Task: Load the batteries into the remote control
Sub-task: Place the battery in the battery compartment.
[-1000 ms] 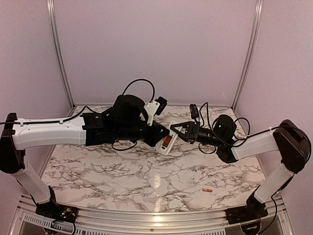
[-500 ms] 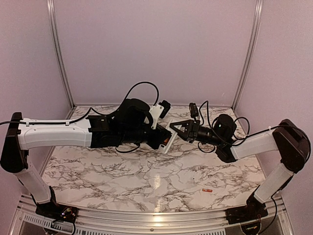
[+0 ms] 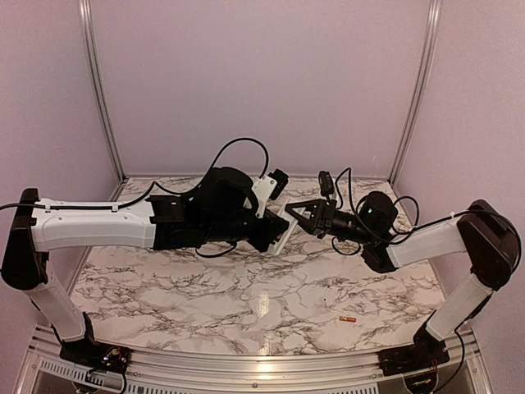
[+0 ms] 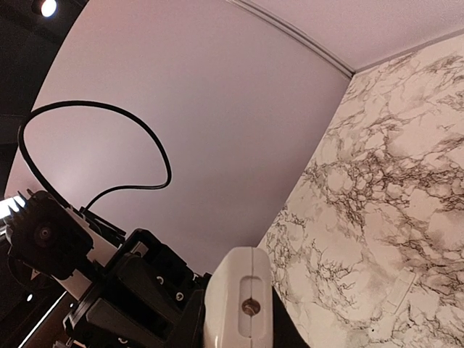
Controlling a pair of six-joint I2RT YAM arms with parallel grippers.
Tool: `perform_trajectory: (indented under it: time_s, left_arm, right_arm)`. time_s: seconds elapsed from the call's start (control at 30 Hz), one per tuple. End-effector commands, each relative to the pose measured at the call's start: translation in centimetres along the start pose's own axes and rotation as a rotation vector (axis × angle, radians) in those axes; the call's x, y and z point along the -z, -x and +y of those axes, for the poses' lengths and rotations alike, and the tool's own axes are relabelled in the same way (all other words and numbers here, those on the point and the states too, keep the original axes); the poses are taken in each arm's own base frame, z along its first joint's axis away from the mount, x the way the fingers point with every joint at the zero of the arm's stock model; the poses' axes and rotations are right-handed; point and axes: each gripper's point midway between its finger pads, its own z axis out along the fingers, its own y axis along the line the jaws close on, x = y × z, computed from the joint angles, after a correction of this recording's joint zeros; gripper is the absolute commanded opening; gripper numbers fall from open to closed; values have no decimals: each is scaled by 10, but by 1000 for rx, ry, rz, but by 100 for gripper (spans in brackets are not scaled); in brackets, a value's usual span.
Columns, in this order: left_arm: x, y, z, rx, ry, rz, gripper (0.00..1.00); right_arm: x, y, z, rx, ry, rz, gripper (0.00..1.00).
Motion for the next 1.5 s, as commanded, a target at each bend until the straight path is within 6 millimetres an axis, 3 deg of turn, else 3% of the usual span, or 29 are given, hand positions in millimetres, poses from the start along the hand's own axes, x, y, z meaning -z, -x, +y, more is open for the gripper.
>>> perform_trajectory:
  time_s: [0.0, 0.13, 0.37, 0.63, 0.87, 1.1, 1.37, 1.47]
  left_arm:
    - [-11, -38, 5, -3, 23, 121, 0]
    - [-9, -49, 10, -2, 47, 168, 0]
    - [-5, -49, 12, -8, 54, 177, 13]
    - [-2, -35, 15, -23, 81, 144, 23]
    - [1, -30, 15, -25, 82, 134, 26]
    - [17, -11, 21, -8, 101, 73, 43]
    - [32, 7, 26, -21, 91, 20, 50]
    - [42, 11, 20, -114, 44, 17, 49]
  right_arm:
    - [-5, 15, 36, 88, 94, -44, 0]
    - [-5, 16, 40, 108, 102, -42, 0]
    - [-5, 15, 43, 117, 111, -38, 0]
    - [-4, 12, 40, 105, 106, -29, 0]
    - [-4, 11, 37, 105, 97, -23, 0]
    - [-4, 5, 29, 86, 84, 0, 0]
    - [-4, -5, 24, 68, 76, 44, 0]
    - [-4, -8, 24, 63, 80, 64, 0]
